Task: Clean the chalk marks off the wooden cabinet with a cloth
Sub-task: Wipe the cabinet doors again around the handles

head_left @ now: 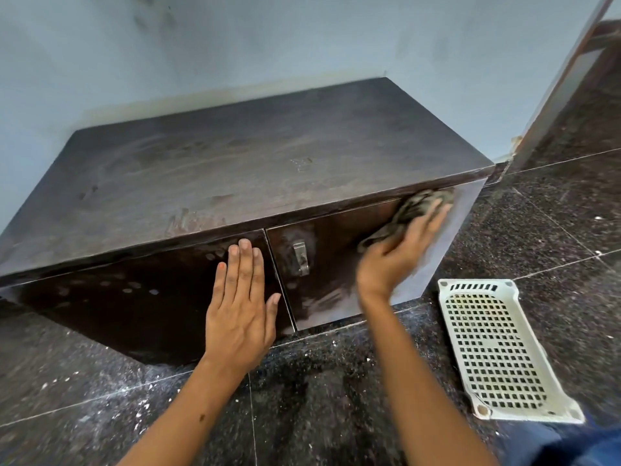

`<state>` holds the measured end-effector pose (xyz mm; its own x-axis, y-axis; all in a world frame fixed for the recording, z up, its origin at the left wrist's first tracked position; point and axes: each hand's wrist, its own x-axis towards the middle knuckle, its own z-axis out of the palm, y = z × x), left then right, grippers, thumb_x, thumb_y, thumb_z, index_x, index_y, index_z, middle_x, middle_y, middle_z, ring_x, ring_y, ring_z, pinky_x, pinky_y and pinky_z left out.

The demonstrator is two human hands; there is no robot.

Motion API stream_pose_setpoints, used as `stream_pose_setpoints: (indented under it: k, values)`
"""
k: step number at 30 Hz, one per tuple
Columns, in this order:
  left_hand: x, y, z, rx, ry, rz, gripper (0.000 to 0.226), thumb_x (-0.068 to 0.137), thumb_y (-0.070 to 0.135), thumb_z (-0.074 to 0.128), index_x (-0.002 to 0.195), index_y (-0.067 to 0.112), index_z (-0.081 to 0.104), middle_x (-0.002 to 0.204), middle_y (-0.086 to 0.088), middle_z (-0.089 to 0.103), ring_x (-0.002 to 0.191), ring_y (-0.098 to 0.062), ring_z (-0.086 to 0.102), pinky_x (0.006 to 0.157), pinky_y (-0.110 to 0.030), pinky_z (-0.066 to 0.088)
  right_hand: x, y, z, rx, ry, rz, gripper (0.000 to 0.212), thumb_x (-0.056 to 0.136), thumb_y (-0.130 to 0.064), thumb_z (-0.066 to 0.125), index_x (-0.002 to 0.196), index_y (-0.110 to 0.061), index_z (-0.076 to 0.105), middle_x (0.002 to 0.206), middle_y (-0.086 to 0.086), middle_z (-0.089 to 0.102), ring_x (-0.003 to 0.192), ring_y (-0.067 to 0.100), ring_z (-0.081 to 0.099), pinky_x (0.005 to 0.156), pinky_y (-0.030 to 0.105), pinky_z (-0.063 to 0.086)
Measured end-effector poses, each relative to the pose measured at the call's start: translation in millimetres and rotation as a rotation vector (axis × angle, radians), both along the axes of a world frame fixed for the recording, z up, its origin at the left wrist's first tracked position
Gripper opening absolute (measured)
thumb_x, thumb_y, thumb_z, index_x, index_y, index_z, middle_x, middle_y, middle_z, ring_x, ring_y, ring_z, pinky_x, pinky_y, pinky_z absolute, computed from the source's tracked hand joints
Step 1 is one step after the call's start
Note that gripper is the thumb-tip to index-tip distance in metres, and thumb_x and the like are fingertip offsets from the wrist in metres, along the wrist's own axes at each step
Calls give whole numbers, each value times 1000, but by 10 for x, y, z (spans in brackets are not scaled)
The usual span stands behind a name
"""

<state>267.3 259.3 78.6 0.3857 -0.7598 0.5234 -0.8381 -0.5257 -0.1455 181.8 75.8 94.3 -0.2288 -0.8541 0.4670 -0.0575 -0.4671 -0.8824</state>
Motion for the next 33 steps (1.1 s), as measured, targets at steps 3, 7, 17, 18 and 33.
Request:
stream_pose_setpoints:
  k: [3,7,17,18,33]
  values:
    - [30,21,5,15,2,-18,66,96,36,25,148,-4,12,158,-17,-5,147,-31,1,120,-43,6,-241,-551,91,98,-140,-73,50,90,8,31,140,7,34,152,22,24,140,27,27,110,8,17]
    - [36,28,11,25,9,-16,67,96,36,26,148,-5,12,158,-18,-6,147,-31,0,120,-43,5,-206,-499,98,124,-182,-99,52,88,8,30,139,11,32,150,27,24,140,28,26,107,3,16]
    - [43,-4,-19,22,-14,-8,67,96,35,26,147,-6,12,158,-19,-7,147,-32,0,120,-42,4,167,357,-457,95,-2,101,50,95,3,31,144,6,22,157,10,4,145,26,11,117,23,12]
    - [45,-2,-14,25,-16,-8,67,96,35,26,147,-6,12,158,-19,-7,147,-32,0,120,-42,3,105,121,-524,186,-50,20,51,90,6,32,141,10,27,155,16,11,143,26,18,115,15,12]
    - [77,67,37,87,-55,-15,66,96,35,26,148,-4,14,158,-17,-6,147,-30,0,120,-43,2,575,1075,-276,390,-158,173,63,97,3,32,149,-9,0,157,-2,-10,146,12,4,118,21,9]
